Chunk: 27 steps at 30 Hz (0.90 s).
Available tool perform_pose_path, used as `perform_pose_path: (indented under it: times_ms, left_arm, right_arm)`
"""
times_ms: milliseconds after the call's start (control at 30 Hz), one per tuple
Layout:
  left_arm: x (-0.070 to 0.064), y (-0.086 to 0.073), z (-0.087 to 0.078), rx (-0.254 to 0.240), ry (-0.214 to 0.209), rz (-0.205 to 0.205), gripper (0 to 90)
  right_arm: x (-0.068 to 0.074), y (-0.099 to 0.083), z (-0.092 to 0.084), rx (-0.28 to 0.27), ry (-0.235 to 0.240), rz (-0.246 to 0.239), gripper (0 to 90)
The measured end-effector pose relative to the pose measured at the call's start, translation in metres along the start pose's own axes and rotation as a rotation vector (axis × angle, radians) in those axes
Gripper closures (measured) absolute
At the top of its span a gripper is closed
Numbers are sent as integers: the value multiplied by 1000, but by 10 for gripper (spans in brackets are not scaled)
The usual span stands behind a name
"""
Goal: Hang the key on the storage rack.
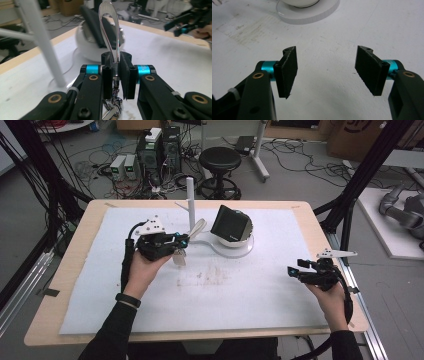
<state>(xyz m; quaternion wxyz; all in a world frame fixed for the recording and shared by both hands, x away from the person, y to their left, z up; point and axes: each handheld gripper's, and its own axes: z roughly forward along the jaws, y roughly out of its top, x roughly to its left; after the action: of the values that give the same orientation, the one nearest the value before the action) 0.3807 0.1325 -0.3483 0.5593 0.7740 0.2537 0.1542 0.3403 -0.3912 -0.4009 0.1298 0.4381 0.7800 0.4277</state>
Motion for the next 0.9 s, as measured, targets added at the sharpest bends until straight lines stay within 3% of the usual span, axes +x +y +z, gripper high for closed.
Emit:
perform_pose_path:
  times_ms: [33, 100, 400, 500, 600, 767, 833, 900]
  left_arm:
    - [0, 0, 0, 0, 0, 0, 811]
    - [13, -5, -6, -16, 42, -33, 811]
    - [46, -16, -11, -42, 159, -123, 811]
    - [52, -16, -10, -59, 187, -131, 811]
    - [59, -19, -12, -108, 192, -164, 811]
    - [67, -24, -9, -134, 227, -207, 811]
    - [70, -25, -6, -174, 218, -234, 811]
    - [70, -25, -5, -184, 223, -238, 811]
  right_arm:
    - [0, 0, 0, 0, 1, 3, 354]
    - [-1, 0, 0, 3, 0, 6, 354]
    - [-1, -1, 1, 5, 1, 6, 353]
    - [-1, -1, 1, 6, 2, 6, 353]
    - [-2, -1, 1, 6, 3, 6, 353]
    - [-2, -2, 1, 6, 5, 8, 353]
    - [-2, -2, 0, 6, 5, 7, 353]
    - [-2, -2, 0, 6, 5, 8, 353]
